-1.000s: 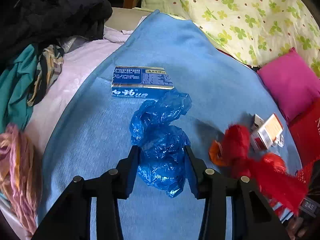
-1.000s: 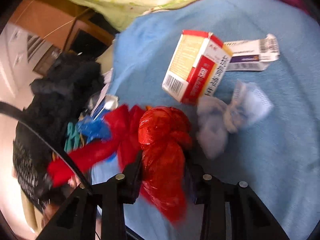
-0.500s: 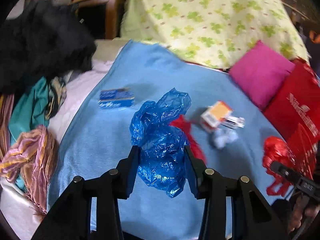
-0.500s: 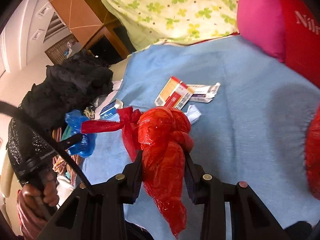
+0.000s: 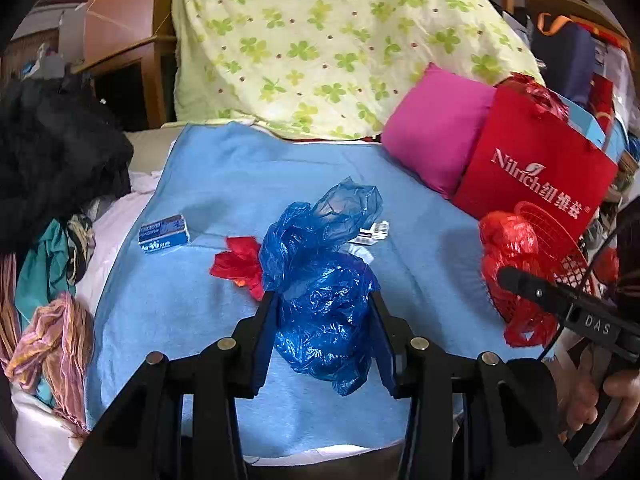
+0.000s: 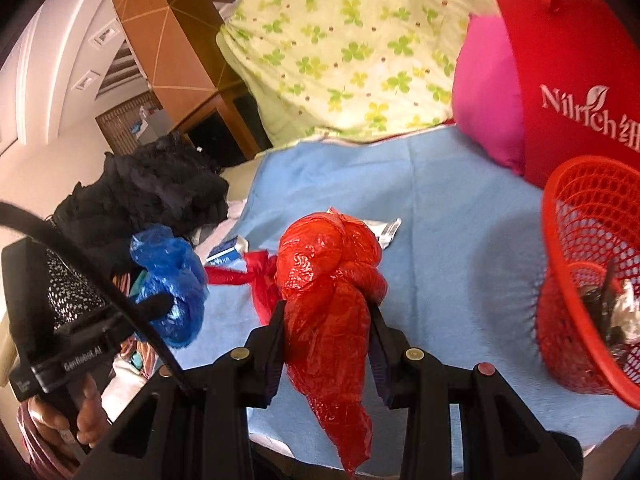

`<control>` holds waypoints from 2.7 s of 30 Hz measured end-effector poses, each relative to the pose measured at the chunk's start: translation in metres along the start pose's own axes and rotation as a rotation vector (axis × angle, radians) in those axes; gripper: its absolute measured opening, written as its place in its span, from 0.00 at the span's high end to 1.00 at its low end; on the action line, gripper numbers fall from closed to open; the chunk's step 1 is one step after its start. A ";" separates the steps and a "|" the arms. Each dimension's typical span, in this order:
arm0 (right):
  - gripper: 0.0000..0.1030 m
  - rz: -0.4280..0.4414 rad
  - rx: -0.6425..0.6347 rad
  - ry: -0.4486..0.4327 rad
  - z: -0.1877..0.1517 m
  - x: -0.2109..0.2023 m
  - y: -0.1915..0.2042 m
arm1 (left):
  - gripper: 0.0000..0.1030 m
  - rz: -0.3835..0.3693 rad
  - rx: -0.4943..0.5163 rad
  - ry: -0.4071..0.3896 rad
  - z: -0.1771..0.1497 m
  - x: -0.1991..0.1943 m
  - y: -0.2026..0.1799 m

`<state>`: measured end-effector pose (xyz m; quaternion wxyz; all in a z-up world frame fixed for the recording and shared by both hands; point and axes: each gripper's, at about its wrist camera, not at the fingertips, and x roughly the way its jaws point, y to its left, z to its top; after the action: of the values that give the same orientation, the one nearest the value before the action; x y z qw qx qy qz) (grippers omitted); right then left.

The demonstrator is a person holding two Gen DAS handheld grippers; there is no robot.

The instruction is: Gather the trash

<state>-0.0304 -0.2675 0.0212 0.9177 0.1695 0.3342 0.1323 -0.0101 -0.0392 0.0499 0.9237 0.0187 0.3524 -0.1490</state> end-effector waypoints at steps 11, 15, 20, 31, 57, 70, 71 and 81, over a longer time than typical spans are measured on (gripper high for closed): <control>0.62 -0.001 -0.008 -0.049 0.005 -0.021 0.002 | 0.55 -0.010 0.042 -0.013 0.001 -0.011 -0.021; 0.62 -0.004 -0.006 -0.057 0.004 -0.024 0.002 | 0.55 -0.008 0.041 0.003 -0.002 -0.007 -0.022; 0.62 -0.005 -0.006 -0.053 0.003 -0.023 0.001 | 0.55 -0.003 0.028 0.010 -0.003 -0.003 -0.019; 0.62 0.001 -0.010 -0.058 0.005 -0.023 0.003 | 0.55 0.015 0.017 0.003 -0.003 -0.007 -0.023; 0.62 0.004 0.022 -0.106 0.000 -0.044 -0.005 | 0.55 0.009 0.056 0.007 0.002 -0.006 -0.039; 0.62 0.007 0.034 -0.161 0.003 -0.068 -0.016 | 0.55 -0.004 0.110 0.011 0.005 -0.006 -0.067; 0.62 0.006 0.036 -0.166 0.004 -0.070 -0.017 | 0.55 -0.005 0.113 0.012 0.006 -0.006 -0.069; 0.62 -0.006 0.040 -0.230 0.012 -0.095 -0.034 | 0.55 -0.027 0.170 0.019 0.016 0.001 -0.103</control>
<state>-0.0889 -0.3352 0.0698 0.9467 0.2009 0.2299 0.1026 -0.0290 -0.1400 0.0688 0.9133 0.0939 0.3475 -0.1907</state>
